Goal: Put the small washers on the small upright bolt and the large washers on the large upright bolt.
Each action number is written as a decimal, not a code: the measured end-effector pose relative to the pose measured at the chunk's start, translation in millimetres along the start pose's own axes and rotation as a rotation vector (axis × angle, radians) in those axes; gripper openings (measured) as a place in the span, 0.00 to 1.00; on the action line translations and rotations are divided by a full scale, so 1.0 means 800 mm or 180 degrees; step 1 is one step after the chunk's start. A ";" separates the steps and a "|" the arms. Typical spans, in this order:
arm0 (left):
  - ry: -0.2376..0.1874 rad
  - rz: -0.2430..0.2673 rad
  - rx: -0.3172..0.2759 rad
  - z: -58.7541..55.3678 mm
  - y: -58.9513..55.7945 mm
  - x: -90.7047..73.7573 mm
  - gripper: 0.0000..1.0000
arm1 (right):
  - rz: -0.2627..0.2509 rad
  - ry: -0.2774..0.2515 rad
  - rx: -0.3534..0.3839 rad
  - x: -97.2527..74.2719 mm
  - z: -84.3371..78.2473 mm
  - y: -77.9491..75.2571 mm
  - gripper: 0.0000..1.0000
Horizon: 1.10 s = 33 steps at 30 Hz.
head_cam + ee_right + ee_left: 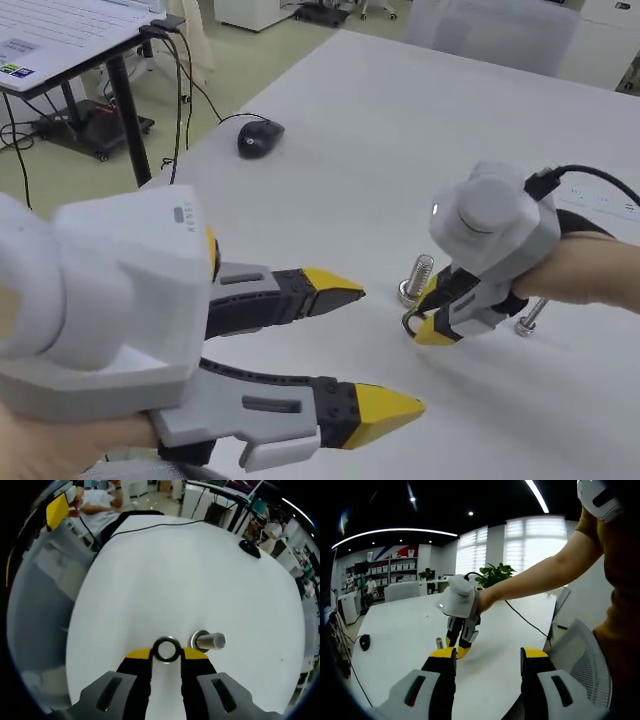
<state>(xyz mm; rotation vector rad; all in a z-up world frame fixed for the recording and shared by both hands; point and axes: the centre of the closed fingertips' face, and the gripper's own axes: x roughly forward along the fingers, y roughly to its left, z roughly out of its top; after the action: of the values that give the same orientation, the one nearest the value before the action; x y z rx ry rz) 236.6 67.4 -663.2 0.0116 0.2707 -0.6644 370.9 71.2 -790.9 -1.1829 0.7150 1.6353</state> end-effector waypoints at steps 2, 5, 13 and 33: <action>0.0011 -0.0013 0.0001 -0.001 -0.001 0.002 0.50 | -0.0053 0.0016 -0.0011 -0.010 0.000 -0.007 0.21; 0.0018 -0.0018 0.0005 -0.002 -0.002 0.004 0.50 | -0.0114 0.0013 -0.0054 -0.023 0.003 -0.015 0.21; -0.0003 -0.0024 0.0007 0.001 0.000 0.006 0.50 | -0.0278 0.0014 -0.0146 -0.048 0.018 -0.042 0.21; -0.0029 0.0012 -0.0033 0.000 0.006 0.005 0.50 | -0.0189 0.0246 -0.0300 -0.009 0.015 -0.064 0.22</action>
<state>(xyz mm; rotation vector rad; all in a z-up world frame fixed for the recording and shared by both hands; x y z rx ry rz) 242.6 68.3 -664.4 -0.0007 0.2652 -0.6590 414.3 97.9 -775.8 -1.3286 0.6509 1.5959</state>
